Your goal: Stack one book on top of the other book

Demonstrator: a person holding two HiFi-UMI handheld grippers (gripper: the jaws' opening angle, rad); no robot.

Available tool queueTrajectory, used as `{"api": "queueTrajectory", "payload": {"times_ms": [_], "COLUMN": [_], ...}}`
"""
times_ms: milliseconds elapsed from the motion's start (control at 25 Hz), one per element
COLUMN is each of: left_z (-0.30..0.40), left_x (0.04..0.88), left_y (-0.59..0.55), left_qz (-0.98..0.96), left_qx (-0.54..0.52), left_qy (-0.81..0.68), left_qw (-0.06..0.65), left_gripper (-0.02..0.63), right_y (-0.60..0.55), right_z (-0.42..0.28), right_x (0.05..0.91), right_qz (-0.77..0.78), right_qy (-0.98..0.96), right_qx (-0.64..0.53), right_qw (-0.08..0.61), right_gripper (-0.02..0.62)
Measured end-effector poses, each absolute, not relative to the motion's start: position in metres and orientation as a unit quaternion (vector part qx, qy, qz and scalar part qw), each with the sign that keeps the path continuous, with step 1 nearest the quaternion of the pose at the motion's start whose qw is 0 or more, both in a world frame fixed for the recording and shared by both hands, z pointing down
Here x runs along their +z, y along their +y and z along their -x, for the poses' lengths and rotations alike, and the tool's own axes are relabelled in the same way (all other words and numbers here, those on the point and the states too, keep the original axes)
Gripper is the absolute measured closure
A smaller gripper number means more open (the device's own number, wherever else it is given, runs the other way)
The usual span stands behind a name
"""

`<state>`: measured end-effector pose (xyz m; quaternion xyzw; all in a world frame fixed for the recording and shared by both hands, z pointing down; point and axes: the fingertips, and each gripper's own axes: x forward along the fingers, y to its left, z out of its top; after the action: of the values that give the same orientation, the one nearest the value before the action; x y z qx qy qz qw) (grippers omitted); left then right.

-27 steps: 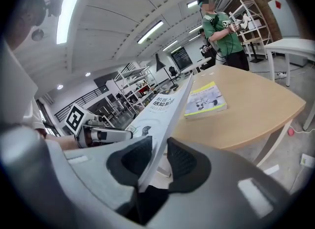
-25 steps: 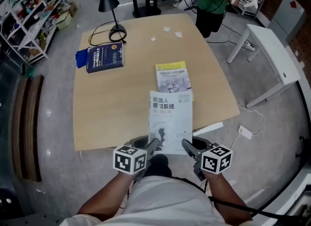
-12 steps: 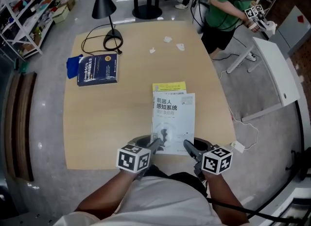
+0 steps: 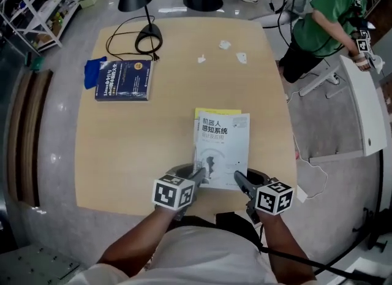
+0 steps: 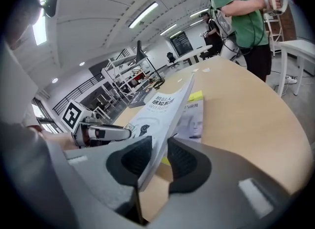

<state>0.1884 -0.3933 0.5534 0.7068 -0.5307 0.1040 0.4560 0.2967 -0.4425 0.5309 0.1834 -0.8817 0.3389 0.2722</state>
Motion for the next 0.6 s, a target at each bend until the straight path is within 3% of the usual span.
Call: {"api": "queueTrajectory", "payload": {"times_ms": [600], "left_z": [-0.176], "left_x": [0.598], "left_y": [-0.411], "left_qz": [-0.664], "left_qx": [0.131], "left_qy": [-0.557], "left_qw": [0.481], "left_gripper": [0.469], "right_y": [-0.462], "right_z": [-0.287], "right_x": [0.571], "right_qz": [-0.146], "right_qy": [-0.872], "right_qx": [0.349], "right_qw": [0.311], "right_gripper": [0.492]}}
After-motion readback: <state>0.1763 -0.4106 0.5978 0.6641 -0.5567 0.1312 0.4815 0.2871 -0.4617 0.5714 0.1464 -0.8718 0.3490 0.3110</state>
